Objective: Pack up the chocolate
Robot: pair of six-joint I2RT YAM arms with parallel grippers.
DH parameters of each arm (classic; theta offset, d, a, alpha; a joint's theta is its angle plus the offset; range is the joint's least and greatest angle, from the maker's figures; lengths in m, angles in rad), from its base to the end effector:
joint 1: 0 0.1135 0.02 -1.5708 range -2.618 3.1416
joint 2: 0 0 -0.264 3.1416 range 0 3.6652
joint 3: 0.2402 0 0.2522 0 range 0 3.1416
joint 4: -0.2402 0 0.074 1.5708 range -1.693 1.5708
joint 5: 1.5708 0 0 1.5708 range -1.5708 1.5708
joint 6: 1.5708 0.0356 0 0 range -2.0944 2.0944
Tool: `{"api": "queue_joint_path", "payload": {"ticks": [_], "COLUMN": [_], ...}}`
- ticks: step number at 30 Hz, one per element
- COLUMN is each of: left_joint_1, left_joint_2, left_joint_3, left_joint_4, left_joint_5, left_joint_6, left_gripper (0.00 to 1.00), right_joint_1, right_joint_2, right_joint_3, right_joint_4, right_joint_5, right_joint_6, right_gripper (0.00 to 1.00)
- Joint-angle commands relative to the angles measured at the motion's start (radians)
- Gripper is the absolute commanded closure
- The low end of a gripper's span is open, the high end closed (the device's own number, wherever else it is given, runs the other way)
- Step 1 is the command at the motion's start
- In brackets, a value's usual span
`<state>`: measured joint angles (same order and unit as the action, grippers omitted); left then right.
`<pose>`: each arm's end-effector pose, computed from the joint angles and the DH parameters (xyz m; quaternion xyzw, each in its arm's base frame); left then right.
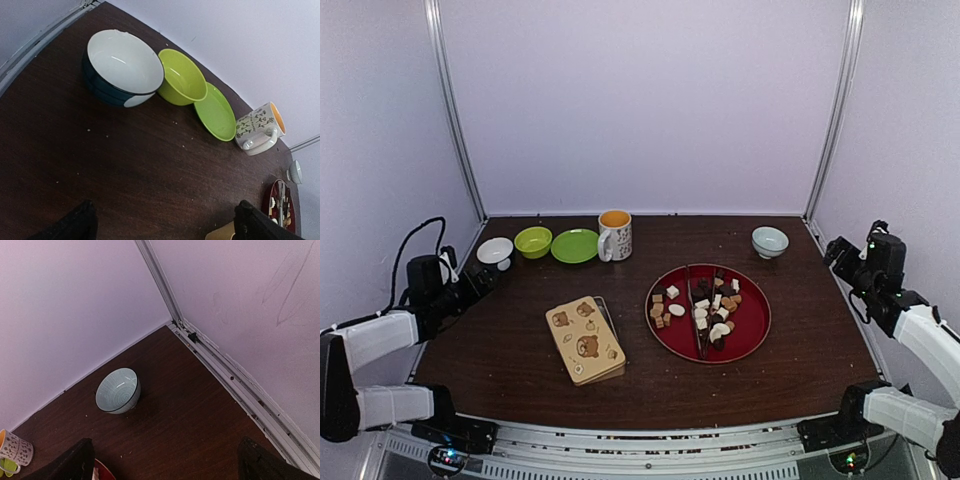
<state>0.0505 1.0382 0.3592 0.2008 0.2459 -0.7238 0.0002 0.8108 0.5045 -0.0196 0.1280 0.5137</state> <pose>0.2108 0.0020 0.1838 -0.2612 0.8093 -0.2692 0.4520 0.1933 -0.0045 0.2532 0.2420 0.7747 0.0976 0.5759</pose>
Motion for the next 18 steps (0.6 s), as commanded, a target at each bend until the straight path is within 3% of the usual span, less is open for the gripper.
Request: {"api": "queue_joint_path", "payload": {"ticks": [1, 8, 18], "left_joint_1": [-0.001, -0.01, -0.187], "left_joint_2": [-0.011, 0.072, 0.061], "left_joint_3": [-0.001, -0.035, -0.017], "left_joint_4": [0.031, 0.136, 0.081], "left_joint_5": [0.1, 0.269, 0.245], "left_joint_6": [0.011, -0.037, 0.02], "left_gripper": [0.02, 0.02, 0.02], "right_joint_1": [0.001, 0.027, 0.288], "right_joint_2": [0.025, 0.101, 0.197], "right_joint_3": [0.059, 0.111, 0.182], "right_joint_4": [-0.128, -0.177, -0.223], "right_joint_5": [-0.091, -0.219, -0.159], "right_joint_6": [0.008, 0.004, 0.012], "right_gripper": [0.0, 0.0, 0.01]}}
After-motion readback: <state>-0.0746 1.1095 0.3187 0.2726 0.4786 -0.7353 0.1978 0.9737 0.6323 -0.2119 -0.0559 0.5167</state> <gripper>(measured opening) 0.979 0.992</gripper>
